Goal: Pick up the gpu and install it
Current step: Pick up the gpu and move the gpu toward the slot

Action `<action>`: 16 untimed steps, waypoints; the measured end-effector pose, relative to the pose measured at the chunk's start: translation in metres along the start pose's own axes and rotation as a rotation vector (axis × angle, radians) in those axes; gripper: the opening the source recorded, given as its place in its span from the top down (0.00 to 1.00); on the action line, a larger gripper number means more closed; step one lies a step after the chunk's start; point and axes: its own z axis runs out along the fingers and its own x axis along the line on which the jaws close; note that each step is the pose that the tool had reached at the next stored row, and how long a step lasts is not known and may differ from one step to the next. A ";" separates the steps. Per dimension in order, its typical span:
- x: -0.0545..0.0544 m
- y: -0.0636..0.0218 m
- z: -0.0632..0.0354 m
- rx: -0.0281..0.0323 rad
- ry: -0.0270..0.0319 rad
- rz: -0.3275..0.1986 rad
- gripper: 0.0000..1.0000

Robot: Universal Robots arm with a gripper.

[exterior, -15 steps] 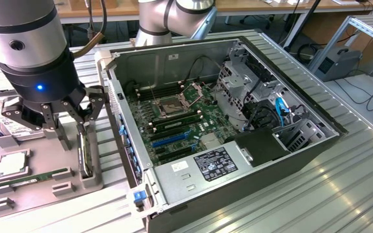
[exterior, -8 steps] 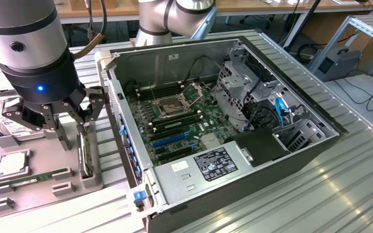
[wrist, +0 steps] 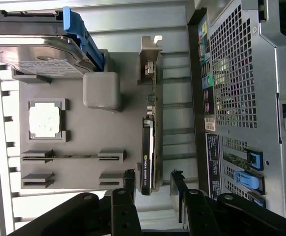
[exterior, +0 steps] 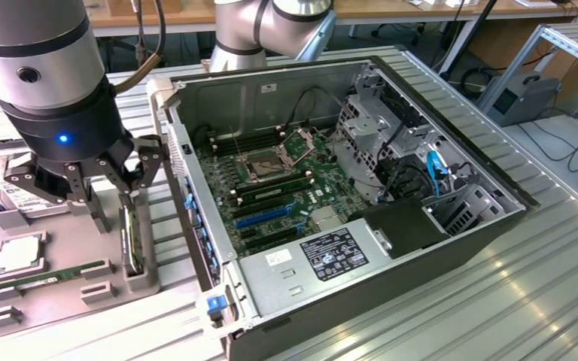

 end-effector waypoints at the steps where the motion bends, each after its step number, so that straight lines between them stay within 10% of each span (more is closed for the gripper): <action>1: 0.000 0.0000 0.0003 0.0000 0.0000 0.000 0.58; 16: 0.000 -0.0002 0.0034 0.0000 0.0000 0.000 0.58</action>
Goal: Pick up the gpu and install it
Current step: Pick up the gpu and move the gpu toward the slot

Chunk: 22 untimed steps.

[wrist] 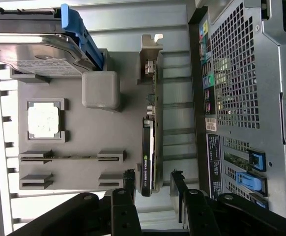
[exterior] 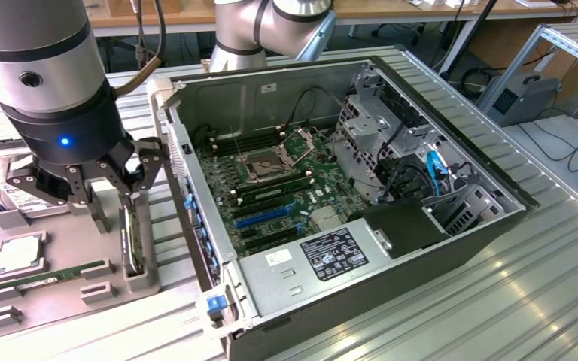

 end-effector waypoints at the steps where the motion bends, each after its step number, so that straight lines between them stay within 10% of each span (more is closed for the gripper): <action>1: 0.000 0.0000 0.0002 0.0000 0.0000 0.000 0.58; 22: 0.000 -0.0002 0.0053 0.0000 0.0000 0.000 0.58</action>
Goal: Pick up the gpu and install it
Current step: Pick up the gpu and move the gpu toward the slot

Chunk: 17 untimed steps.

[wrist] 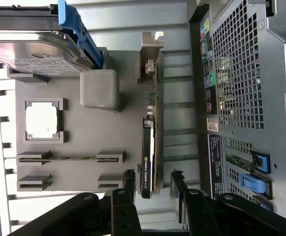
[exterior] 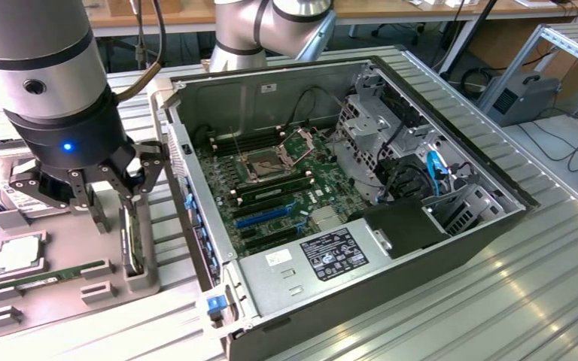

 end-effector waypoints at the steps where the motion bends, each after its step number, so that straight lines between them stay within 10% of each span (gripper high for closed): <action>1: 0.000 0.0000 0.0007 0.0000 0.0000 0.000 0.58; 17: 0.000 -0.0002 0.0043 0.0000 0.0000 0.000 0.58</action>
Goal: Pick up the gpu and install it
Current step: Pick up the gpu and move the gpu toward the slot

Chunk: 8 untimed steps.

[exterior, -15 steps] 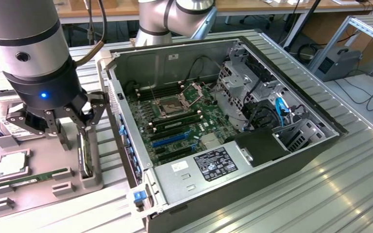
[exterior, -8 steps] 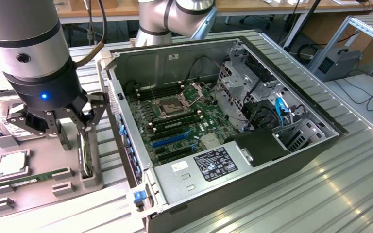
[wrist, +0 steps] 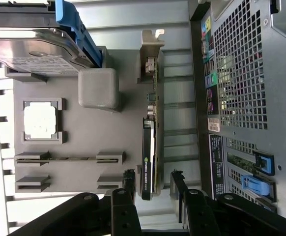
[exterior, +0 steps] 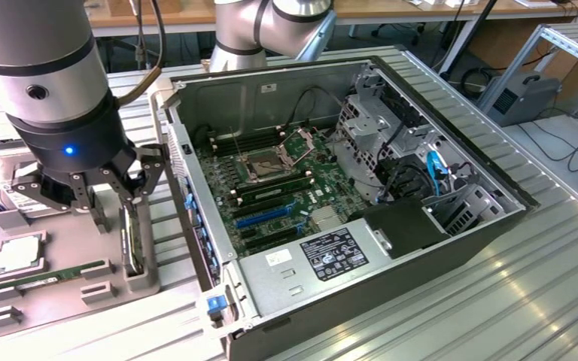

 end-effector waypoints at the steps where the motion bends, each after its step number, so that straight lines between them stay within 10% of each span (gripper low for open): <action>1: 0.000 0.0000 0.0002 0.0000 0.0000 0.000 0.58; 8: 0.000 -0.0001 0.0017 0.0000 0.0000 0.000 0.58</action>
